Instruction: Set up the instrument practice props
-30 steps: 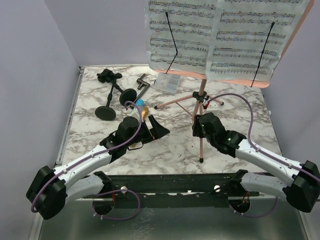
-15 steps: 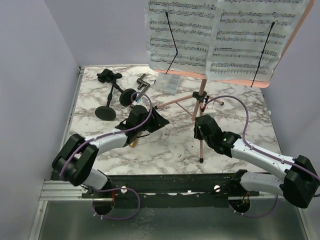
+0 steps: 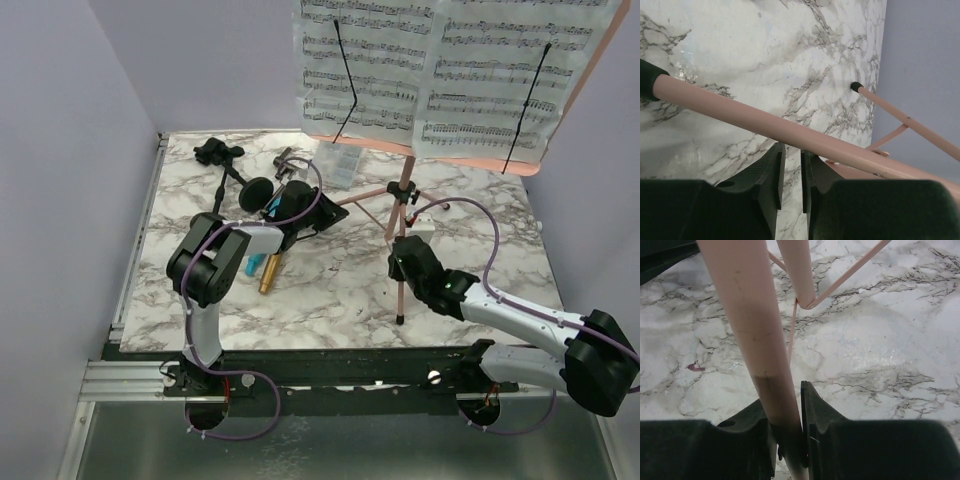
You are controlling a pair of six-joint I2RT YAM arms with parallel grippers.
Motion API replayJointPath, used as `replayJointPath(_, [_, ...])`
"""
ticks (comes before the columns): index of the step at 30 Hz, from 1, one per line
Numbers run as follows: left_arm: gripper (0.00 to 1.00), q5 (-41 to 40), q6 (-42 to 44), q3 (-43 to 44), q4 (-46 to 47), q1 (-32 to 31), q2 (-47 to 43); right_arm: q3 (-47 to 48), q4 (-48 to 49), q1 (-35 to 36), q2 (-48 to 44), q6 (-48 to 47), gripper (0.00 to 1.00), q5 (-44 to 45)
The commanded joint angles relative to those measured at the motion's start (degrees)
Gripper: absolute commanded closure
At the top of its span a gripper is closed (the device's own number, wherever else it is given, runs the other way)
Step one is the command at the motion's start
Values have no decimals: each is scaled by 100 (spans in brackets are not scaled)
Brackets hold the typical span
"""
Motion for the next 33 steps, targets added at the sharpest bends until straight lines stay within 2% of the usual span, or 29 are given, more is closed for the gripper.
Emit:
replayJointPath(1, [76, 268, -87, 576, 238, 54, 477, -234, -63, -53, 85, 458, 93, 451])
replayJointPath(8, [76, 663, -242, 1462, 238, 51, 1203, -222, -189, -383, 233, 778, 100, 637])
replayJointPath(21, [72, 1439, -652, 3823, 247, -163, 2734, -25, -3, -1602, 838, 831, 100, 213])
replayJointPath(27, [71, 1612, -932, 5073, 240, -252, 3618, 58, 178, -2171, 1143, 726, 100, -60])
replayJointPath(33, [70, 2021, -933, 6883, -98, -277, 4678, 157, 325, -2657, 1421, 674, 100, -271])
